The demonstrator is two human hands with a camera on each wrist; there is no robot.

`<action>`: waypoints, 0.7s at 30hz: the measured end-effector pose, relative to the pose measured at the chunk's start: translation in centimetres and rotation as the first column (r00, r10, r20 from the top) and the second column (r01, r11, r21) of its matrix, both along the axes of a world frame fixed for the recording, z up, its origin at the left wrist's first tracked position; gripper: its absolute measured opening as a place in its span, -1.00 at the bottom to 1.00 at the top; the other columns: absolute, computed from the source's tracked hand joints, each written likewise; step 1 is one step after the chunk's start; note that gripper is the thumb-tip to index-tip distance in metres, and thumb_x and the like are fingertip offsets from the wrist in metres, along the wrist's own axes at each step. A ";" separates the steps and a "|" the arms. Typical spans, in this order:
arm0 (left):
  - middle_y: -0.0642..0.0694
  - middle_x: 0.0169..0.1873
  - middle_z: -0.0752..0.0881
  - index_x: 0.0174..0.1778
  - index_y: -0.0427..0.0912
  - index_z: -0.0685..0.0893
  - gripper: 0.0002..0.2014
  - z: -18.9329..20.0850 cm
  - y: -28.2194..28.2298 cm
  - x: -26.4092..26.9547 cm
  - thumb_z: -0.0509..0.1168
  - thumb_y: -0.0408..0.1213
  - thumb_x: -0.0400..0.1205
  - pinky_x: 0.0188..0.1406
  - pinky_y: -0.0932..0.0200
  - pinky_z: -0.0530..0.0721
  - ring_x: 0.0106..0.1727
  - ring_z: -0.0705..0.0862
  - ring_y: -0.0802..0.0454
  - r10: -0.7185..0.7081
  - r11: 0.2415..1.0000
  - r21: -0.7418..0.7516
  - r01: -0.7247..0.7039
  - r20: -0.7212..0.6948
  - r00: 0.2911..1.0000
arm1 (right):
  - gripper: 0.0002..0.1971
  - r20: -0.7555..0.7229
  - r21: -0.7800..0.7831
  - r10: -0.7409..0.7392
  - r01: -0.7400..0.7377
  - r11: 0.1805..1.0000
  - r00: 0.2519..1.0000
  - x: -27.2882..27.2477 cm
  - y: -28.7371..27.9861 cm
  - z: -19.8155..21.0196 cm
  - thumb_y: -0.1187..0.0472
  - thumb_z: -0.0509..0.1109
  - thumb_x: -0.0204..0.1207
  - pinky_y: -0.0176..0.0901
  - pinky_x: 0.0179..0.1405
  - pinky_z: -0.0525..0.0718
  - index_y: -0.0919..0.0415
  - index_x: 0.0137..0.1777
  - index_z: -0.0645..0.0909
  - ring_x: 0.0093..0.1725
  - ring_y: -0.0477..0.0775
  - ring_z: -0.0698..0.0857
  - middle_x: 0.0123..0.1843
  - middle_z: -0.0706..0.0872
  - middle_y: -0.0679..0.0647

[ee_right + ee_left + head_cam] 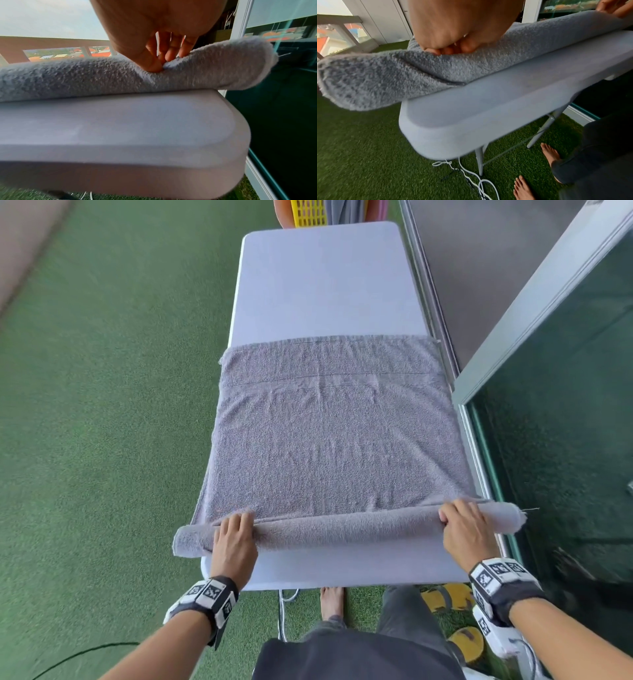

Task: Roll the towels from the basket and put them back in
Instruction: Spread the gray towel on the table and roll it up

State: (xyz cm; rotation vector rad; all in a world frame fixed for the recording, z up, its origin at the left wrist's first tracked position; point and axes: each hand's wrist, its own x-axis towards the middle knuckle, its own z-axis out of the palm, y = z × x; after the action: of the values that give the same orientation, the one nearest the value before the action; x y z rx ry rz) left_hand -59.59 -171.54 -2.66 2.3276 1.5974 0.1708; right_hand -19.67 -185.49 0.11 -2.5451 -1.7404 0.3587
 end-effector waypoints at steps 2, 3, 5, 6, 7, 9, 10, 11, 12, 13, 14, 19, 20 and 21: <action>-0.02 -0.13 0.53 0.08 -0.11 0.48 -0.83 0.1 -1.0 -0.5 0.02 -0.21 0.67 -0.18 0.03 0.53 -0.17 0.41 0.02 -0.002 1.000 -0.013 0.003 0.068 0.998 | -0.60 -0.002 -0.012 0.007 -0.007 1.000 1.000 0.0 -0.5 -0.3 0.46 0.44 0.13 0.13 -0.01 0.60 0.10 -0.09 0.45 -0.02 0.18 0.56 -0.03 0.55 0.05; -0.05 -0.06 0.57 0.14 -0.13 0.50 -0.76 0.1 -1.6 -1.0 0.04 -0.13 0.67 -0.10 -0.01 0.59 -0.11 0.46 0.00 -0.020 1.000 -0.012 0.021 0.069 0.997 | -0.54 -0.008 -0.033 0.017 -0.018 0.999 1.000 0.1 -0.8 -0.6 0.41 0.48 0.14 0.18 0.17 0.60 0.15 0.06 0.51 0.15 0.20 0.59 0.13 0.59 0.09; -0.15 0.18 0.61 0.34 -0.23 0.53 -0.57 -0.6 -2.5 -2.2 0.31 -0.14 0.59 0.20 -0.14 0.61 0.14 0.55 -0.11 -0.095 0.995 0.003 0.095 -0.008 0.995 | -0.34 -0.029 -0.087 0.044 -0.047 0.995 0.999 0.3 -1.6 -1.2 0.35 0.58 0.14 0.23 0.40 0.52 0.22 0.31 0.54 0.37 0.23 0.56 0.34 0.60 0.15; -0.19 0.29 0.60 0.42 -0.26 0.50 -0.43 -1.0 -2.7 -2.7 0.45 -0.21 0.50 0.34 -0.17 0.54 0.29 0.55 -0.17 -0.135 0.991 -0.006 0.135 -0.053 0.989 | -0.30 -0.034 -0.092 0.046 -0.049 0.995 0.998 0.3 -1.9 -1.6 0.35 0.62 0.14 0.23 0.43 0.49 0.23 0.36 0.55 0.40 0.23 0.56 0.37 0.61 0.16; -0.22 0.36 0.58 0.47 -0.26 0.48 -0.32 -1.2 -2.7 -3.1 0.53 -0.28 0.42 0.42 -0.17 0.47 0.38 0.52 -0.18 -0.159 0.987 -0.026 0.157 -0.073 0.985 | -0.29 -0.039 -0.088 0.038 -0.041 0.995 0.999 0.3 -2.2 -1.6 0.36 0.64 0.13 0.22 0.44 0.49 0.22 0.35 0.57 0.38 0.22 0.58 0.35 0.63 0.15; -0.20 0.37 0.59 0.47 -0.24 0.49 -0.26 -1.0 -2.3 -3.1 0.58 -0.37 0.34 0.45 -0.13 0.44 0.40 0.55 -0.17 -0.161 0.986 -0.055 0.156 -0.093 0.983 | -0.33 -0.042 -0.079 0.015 -0.018 0.997 0.999 -0.2 -3.0 -1.6 0.37 0.67 0.10 0.19 0.39 0.52 0.21 0.29 0.62 0.29 0.20 0.64 0.27 0.69 0.12; -0.19 0.34 0.62 0.44 -0.23 0.52 -0.26 -0.8 -2.1 -3.0 0.59 -0.39 0.31 0.43 -0.13 0.47 0.37 0.58 -0.17 -0.158 0.987 -0.050 0.154 -0.094 0.983 | -0.35 -0.045 -0.076 0.007 -0.011 0.997 0.999 -0.5 -3.5 -1.6 0.37 0.68 0.08 0.18 0.36 0.54 0.20 0.25 0.64 0.25 0.19 0.65 0.23 0.71 0.11; -0.19 0.32 0.63 0.41 -0.21 0.54 -0.27 -0.6 -2.0 -2.8 0.60 -0.41 0.29 0.39 -0.12 0.51 0.33 0.60 -0.17 -0.158 0.987 -0.038 0.156 -0.089 0.983 | -0.36 -0.054 -0.076 -0.002 -0.002 0.997 0.999 -0.9 -4.0 -1.5 0.37 0.68 0.07 0.18 0.34 0.57 0.19 0.22 0.66 0.21 0.18 0.66 0.19 0.72 0.09; -0.19 0.30 0.64 0.38 -0.20 0.56 -0.28 -0.3 -1.9 -2.7 0.61 -0.41 0.27 0.34 -0.12 0.55 0.30 0.62 -0.18 -0.156 0.988 -0.033 0.153 -0.094 0.983 | -0.37 -0.064 -0.080 -0.010 0.005 0.997 0.998 -1.2 -4.6 -1.5 0.38 0.69 0.04 0.18 0.32 0.59 0.19 0.19 0.67 0.19 0.17 0.68 0.16 0.73 0.08; -0.20 0.28 0.64 0.36 -0.20 0.57 -0.29 -0.2 -1.7 -2.6 0.61 -0.39 0.26 0.30 -0.12 0.57 0.28 0.63 -0.18 -0.155 0.988 -0.033 0.152 -0.108 0.982 | -0.36 -0.077 -0.090 -0.018 0.011 0.996 0.997 -1.5 -5.1 -1.6 0.38 0.71 0.02 0.19 0.30 0.61 0.19 0.18 0.68 0.18 0.17 0.69 0.15 0.74 0.08; -0.20 0.27 0.65 0.34 -0.19 0.59 -0.30 0.0 -1.6 -2.5 0.62 -0.37 0.25 0.28 -0.12 0.58 0.26 0.64 -0.18 -0.155 0.988 -0.034 0.152 -0.130 0.979 | -0.35 -0.086 -0.096 -0.023 0.015 0.995 0.996 -1.7 -5.6 -1.8 0.38 0.72 0.00 0.19 0.29 0.62 0.20 0.17 0.68 0.17 0.18 0.70 0.14 0.75 0.09; -0.09 -0.02 0.79 0.09 -0.16 0.72 -0.44 0.9 -1.0 -2.1 0.66 -0.36 0.16 0.19 -0.12 0.64 0.04 0.75 -0.09 -0.160 0.987 -0.022 0.159 -0.173 0.972 | -0.36 -0.101 -0.101 -0.017 0.007 0.995 0.995 -1.9 -6.7 -2.3 0.36 0.74 -0.01 0.16 0.28 0.62 0.20 0.14 0.67 0.15 0.19 0.71 0.12 0.74 0.10; -0.06 -0.07 0.79 0.05 -0.14 0.74 -0.51 1.2 -1.0 -2.2 0.64 -0.32 0.19 0.16 -0.10 0.65 -0.01 0.75 -0.06 -0.171 0.985 -0.043 0.166 -0.175 0.970 | -0.39 -0.093 -0.108 -0.007 -0.003 0.994 0.996 -1.8 -6.6 -2.1 0.34 0.73 0.02 0.15 0.28 0.62 0.18 0.14 0.67 0.14 0.17 0.71 0.10 0.74 0.07; -0.03 -0.10 0.78 0.03 -0.11 0.74 -0.60 1.4 -1.1 -2.3 0.59 -0.25 0.27 0.14 -0.07 0.66 -0.04 0.74 -0.02 -0.182 0.983 -0.062 0.174 -0.178 0.967 | -0.44 -0.088 -0.110 -0.002 -0.007 0.994 0.996 -1.8 -6.4 -1.9 0.30 0.70 0.09 0.14 0.29 0.60 0.15 0.15 0.67 0.13 0.15 0.70 0.09 0.73 0.02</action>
State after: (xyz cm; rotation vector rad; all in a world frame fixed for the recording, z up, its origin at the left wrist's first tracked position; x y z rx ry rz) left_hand -61.87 -172.65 -1.29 2.4964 1.4429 -0.1226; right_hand -21.43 -191.91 -1.77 -2.5577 -1.7396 0.5739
